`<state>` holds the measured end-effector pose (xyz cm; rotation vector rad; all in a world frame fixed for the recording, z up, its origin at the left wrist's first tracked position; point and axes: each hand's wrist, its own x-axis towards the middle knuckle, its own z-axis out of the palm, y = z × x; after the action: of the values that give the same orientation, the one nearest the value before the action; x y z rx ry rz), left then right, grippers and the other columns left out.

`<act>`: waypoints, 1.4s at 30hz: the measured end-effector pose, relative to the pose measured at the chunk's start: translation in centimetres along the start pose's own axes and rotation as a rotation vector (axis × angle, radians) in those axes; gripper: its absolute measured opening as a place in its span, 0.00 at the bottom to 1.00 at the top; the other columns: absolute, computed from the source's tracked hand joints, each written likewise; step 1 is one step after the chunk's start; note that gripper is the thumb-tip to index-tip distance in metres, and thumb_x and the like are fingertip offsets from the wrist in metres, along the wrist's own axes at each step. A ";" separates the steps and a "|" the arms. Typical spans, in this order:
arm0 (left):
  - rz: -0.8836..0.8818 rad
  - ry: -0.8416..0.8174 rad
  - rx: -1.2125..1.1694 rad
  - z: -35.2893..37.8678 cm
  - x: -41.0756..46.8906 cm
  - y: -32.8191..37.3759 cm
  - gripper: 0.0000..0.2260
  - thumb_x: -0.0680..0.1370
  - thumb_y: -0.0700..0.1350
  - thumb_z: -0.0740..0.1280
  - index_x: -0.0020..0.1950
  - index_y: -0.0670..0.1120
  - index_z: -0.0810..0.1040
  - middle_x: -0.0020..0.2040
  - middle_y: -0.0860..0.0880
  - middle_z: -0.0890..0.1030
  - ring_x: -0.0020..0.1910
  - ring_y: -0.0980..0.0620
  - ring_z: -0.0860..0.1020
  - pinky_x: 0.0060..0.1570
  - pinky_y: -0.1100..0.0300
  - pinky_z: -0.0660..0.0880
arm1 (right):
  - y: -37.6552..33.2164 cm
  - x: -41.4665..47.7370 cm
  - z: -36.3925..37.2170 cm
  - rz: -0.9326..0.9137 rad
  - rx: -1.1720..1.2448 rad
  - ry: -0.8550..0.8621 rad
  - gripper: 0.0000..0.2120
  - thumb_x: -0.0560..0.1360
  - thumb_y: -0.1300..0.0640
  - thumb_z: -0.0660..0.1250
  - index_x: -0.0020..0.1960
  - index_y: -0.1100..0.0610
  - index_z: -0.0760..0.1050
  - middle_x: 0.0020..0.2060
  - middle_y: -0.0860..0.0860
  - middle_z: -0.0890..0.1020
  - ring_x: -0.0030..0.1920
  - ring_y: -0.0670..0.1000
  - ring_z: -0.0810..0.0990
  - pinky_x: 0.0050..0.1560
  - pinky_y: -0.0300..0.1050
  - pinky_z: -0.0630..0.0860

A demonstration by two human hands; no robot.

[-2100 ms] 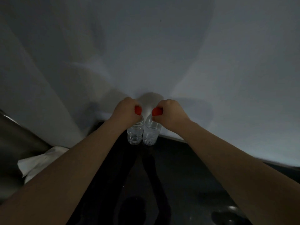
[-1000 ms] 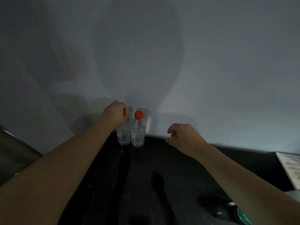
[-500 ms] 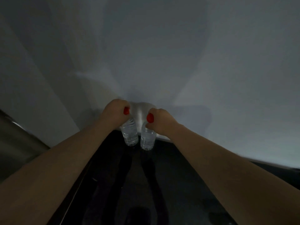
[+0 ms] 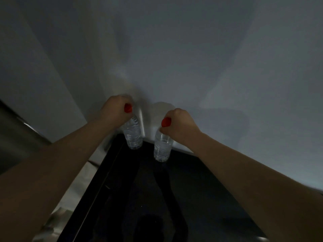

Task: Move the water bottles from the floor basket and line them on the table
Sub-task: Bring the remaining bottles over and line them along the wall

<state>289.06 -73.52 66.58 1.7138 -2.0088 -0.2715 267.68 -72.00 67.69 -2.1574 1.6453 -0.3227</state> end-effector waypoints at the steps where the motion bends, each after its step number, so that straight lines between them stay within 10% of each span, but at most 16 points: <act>1: 0.016 -0.013 -0.004 -0.1 0.1 -0.1 0.12 0.64 0.40 0.66 0.45 0.38 0.81 0.46 0.39 0.83 0.47 0.41 0.81 0.50 0.53 0.75 | -0.5 0.5 0.0 -0.007 0.005 0.010 0.11 0.69 0.57 0.72 0.47 0.63 0.79 0.46 0.57 0.79 0.48 0.55 0.79 0.46 0.47 0.77; 19: -0.043 0.005 -0.045 1.2 -0.2 0.4 0.15 0.61 0.42 0.64 0.45 0.38 0.80 0.42 0.40 0.82 0.43 0.41 0.80 0.45 0.49 0.76 | -2.9 2.7 1.3 0.015 0.029 0.050 0.11 0.71 0.60 0.70 0.50 0.64 0.78 0.47 0.59 0.82 0.48 0.56 0.81 0.40 0.40 0.69; 30: -0.096 -0.080 0.162 -0.4 -1.5 4.1 0.17 0.68 0.40 0.71 0.55 0.37 0.77 0.54 0.36 0.77 0.53 0.36 0.76 0.54 0.50 0.74 | 0.4 -5.2 -2.8 -0.009 -0.121 -0.091 0.18 0.74 0.56 0.68 0.62 0.61 0.74 0.59 0.56 0.78 0.59 0.54 0.76 0.59 0.43 0.72; 37: 0.013 -0.246 0.153 -1.8 -7.0 10.5 0.07 0.71 0.52 0.62 0.39 0.49 0.75 0.44 0.48 0.79 0.45 0.44 0.78 0.48 0.53 0.76 | 3.8 -15.2 -5.9 0.052 -0.207 -0.120 0.17 0.77 0.54 0.65 0.64 0.57 0.71 0.60 0.54 0.76 0.59 0.52 0.74 0.60 0.41 0.71; 42: 0.070 -0.370 0.086 -1.5 -13.6 18.6 0.13 0.74 0.46 0.69 0.57 0.45 0.78 0.56 0.46 0.79 0.56 0.48 0.76 0.56 0.59 0.70 | 7.3 -24.5 -8.6 0.124 -0.227 -0.091 0.18 0.75 0.53 0.67 0.64 0.54 0.73 0.57 0.52 0.77 0.56 0.51 0.76 0.57 0.41 0.73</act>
<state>274.87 -56.50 73.15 1.7408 -2.3689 -0.5174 250.97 -51.69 73.52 -2.1795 1.8292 -0.0002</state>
